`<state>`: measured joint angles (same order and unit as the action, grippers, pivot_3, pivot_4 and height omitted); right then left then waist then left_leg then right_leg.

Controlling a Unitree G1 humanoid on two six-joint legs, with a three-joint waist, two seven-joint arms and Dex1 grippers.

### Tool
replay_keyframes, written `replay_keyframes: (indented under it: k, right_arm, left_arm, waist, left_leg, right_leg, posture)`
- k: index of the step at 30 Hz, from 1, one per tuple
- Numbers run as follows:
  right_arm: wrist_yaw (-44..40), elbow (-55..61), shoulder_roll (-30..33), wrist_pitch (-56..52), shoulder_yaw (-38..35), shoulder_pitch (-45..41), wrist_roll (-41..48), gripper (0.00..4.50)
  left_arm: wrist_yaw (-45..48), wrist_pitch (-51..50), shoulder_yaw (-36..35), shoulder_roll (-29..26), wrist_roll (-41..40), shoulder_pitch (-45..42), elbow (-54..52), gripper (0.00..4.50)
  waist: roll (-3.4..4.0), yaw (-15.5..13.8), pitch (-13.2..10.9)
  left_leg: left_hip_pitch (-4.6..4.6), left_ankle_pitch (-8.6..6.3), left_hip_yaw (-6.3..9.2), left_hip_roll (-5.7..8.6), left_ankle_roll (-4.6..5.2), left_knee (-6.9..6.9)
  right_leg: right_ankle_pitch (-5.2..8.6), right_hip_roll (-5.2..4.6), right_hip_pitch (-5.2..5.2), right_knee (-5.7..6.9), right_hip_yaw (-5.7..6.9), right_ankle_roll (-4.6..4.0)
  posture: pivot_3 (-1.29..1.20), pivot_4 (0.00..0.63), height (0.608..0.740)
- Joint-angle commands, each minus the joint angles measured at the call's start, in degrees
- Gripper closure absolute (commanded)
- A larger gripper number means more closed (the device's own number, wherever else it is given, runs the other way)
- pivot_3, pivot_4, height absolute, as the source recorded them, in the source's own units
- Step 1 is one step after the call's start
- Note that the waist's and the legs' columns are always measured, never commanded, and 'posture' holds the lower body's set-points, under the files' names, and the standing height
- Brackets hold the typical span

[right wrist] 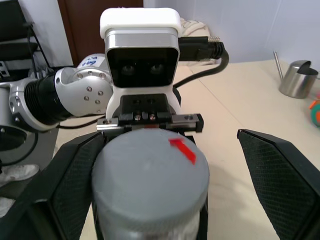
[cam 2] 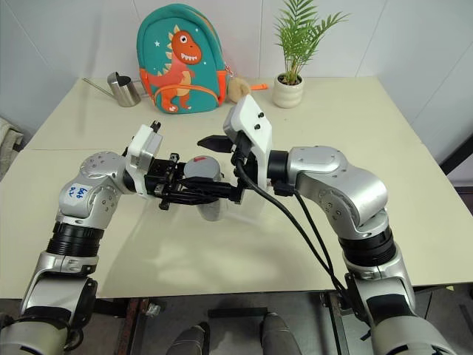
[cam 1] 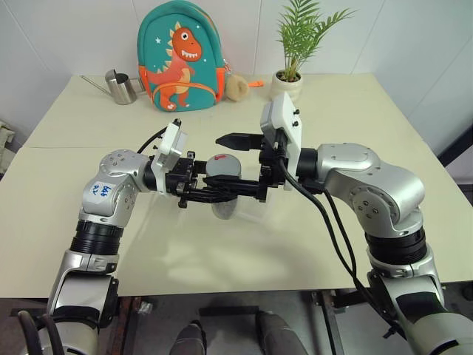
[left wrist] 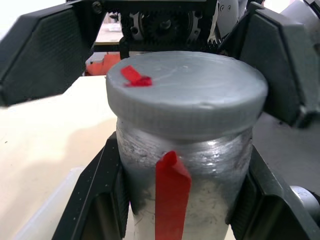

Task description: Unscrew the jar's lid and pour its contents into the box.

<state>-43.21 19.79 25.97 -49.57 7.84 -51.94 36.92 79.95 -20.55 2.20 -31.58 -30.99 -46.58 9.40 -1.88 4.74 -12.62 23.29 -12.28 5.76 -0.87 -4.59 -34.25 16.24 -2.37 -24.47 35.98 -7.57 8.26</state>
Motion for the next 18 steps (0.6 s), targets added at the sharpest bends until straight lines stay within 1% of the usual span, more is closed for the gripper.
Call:
replay_keyframes:
  k: [1,10,18]
  right_arm:
    - [1.1,2.2,1.8,-0.8,-3.4,0.5,0.6,0.02]
    - [1.5,5.2,3.8,-2.4,-4.2,2.0,2.1,0.02]
    - [1.4,5.6,4.7,-2.5,-4.0,2.0,2.7,0.02]
  left_arm:
    - [0.9,1.2,-0.8,-0.1,-0.7,-0.4,-2.3,2.46]
    - [1.1,1.8,-0.6,0.1,-0.5,-0.8,-1.6,2.46]
    - [1.2,2.3,-0.4,0.3,-0.1,-1.2,-0.7,2.46]
  waist:
    - [0.00,0.0,0.0]
    - [0.00,0.0,0.0]
    - [0.00,0.0,0.0]
  left_leg:
    - [0.00,0.00,0.00,0.00,0.00,0.00]
    - [0.00,0.00,0.00,0.00,0.00,0.00]
    - [0.00,0.00,0.00,0.00,0.00,0.00]
  right_leg:
    - [0.00,0.00,0.00,0.00,0.00,0.00]
    - [0.00,0.00,0.00,-0.01,0.00,0.00]
    - [0.00,0.00,0.00,-0.01,0.00,0.00]
  posture:
    - [0.00,0.150,0.740]
    - [0.00,0.150,0.740]
    - [0.00,0.150,0.740]
